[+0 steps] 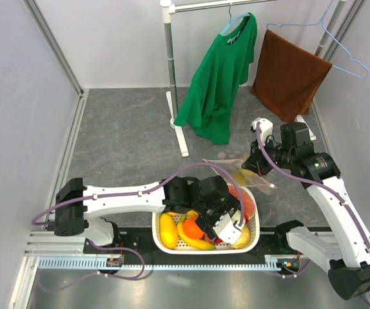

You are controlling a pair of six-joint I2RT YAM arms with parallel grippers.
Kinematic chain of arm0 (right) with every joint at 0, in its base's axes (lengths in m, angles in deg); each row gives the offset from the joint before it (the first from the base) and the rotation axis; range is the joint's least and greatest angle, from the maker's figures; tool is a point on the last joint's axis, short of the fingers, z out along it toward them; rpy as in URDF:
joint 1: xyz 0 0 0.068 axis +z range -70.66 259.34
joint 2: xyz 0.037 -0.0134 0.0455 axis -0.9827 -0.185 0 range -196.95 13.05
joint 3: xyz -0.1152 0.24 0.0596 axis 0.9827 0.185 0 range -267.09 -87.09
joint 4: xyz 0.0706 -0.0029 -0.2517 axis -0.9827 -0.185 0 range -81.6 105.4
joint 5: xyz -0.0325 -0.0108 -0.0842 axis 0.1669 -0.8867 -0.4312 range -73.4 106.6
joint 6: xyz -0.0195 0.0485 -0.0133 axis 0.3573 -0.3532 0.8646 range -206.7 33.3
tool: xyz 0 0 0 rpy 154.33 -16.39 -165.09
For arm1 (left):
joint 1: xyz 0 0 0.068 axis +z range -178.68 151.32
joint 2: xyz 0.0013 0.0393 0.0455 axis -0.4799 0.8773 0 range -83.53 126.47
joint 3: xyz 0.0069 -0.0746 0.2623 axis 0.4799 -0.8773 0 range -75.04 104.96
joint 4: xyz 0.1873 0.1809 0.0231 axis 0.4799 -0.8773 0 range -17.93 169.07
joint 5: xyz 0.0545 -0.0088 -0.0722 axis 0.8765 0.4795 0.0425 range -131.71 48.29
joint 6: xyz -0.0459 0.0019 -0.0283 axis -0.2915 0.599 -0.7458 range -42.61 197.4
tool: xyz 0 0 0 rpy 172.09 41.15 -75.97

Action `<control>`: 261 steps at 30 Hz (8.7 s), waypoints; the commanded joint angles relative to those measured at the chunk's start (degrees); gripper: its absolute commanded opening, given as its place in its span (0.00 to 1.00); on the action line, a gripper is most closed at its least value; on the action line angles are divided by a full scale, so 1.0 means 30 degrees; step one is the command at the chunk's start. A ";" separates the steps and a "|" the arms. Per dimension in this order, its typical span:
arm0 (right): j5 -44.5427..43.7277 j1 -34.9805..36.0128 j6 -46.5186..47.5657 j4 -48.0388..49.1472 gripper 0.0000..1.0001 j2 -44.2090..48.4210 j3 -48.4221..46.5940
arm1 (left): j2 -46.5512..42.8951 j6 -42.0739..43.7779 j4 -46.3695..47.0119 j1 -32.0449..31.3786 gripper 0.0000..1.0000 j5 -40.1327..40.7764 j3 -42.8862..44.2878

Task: Place the food in the zip-top bag and seal the zipper
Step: Pick up the fake vegetable from the bin, then place the fake vegetable in the zipper food storage bag.

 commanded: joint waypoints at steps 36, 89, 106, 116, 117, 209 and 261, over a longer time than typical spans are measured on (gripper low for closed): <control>0.0650 0.0070 0.0065 0.0597 0.00 -0.0487 -0.0157 | -0.1116 0.4439 -0.1617 0.0064 0.45 -0.1146 0.0175; 0.1323 0.0041 -0.3773 0.2735 0.00 0.1385 0.1073 | 0.0784 -2.4884 -0.4432 1.0843 0.03 -0.8909 0.7209; 0.3021 0.0070 -0.4272 0.3643 0.00 0.2120 0.1688 | 0.1751 -3.4254 -0.1971 1.1548 0.13 -1.0285 0.5391; 0.2847 0.0304 -0.4885 0.4375 0.00 0.1826 0.1863 | 0.2953 -3.8010 -0.1562 1.2105 0.30 -1.0255 0.5537; 0.2760 0.0333 -0.4915 0.4434 0.00 0.1827 0.1952 | 0.3041 -3.8564 -0.1299 1.2134 0.30 -1.0780 0.5567; 0.3375 0.1036 -0.4623 0.5694 0.00 0.0948 0.4062 | -0.0768 -2.8667 -0.0389 0.2906 0.86 0.4888 -0.1201; 0.7269 0.1271 -0.1804 0.3961 0.00 0.1505 0.0723 | -0.3491 -4.5929 1.6100 1.2076 0.05 -1.1994 -0.6391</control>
